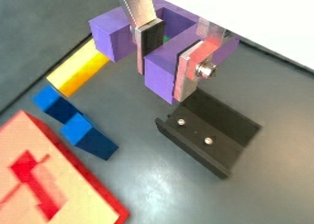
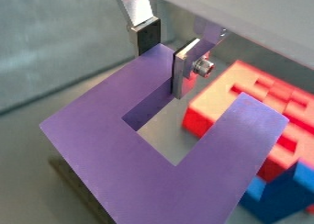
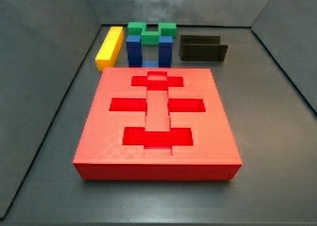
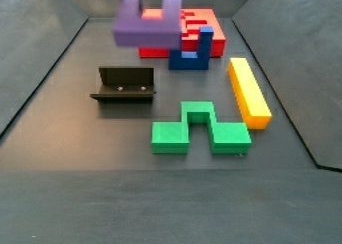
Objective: Pick up the purple object. Move up. Place the purple object on the fixture. Regrasp the purple object. Move to above the board. Insert the purple object.
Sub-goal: Place the purple object on the fixture.
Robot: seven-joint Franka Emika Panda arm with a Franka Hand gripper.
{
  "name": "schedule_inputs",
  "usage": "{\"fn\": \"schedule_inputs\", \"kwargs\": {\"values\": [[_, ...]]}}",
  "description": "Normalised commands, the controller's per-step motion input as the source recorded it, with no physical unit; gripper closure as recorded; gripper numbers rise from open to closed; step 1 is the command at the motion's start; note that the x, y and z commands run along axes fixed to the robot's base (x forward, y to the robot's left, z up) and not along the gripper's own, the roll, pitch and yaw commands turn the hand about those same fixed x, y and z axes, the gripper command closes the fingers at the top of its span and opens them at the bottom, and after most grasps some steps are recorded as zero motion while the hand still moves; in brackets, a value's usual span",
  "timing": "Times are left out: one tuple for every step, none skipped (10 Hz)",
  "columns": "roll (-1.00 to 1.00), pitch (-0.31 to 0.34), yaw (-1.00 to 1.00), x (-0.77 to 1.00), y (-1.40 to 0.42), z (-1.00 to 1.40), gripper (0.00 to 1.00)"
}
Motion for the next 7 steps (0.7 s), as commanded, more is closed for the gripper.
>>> {"fn": "schedule_inputs", "kwargs": {"values": [[-0.63,0.166,-0.14,0.91,0.04,0.46,1.0],[-0.55,0.197,-0.01,0.92,0.0,0.0,1.0],[-0.22,0.194,-0.03,0.51,-0.11,-0.36,1.0],[-0.3,0.26,-0.04,0.49,-0.07,-0.45,1.0],[-0.47,0.466,0.0,0.71,0.0,-0.36,1.0],[-0.44,0.666,0.0,0.75,0.0,-0.29,1.0],[-0.51,0.557,0.0,0.79,-0.01,-0.27,1.0]]}}
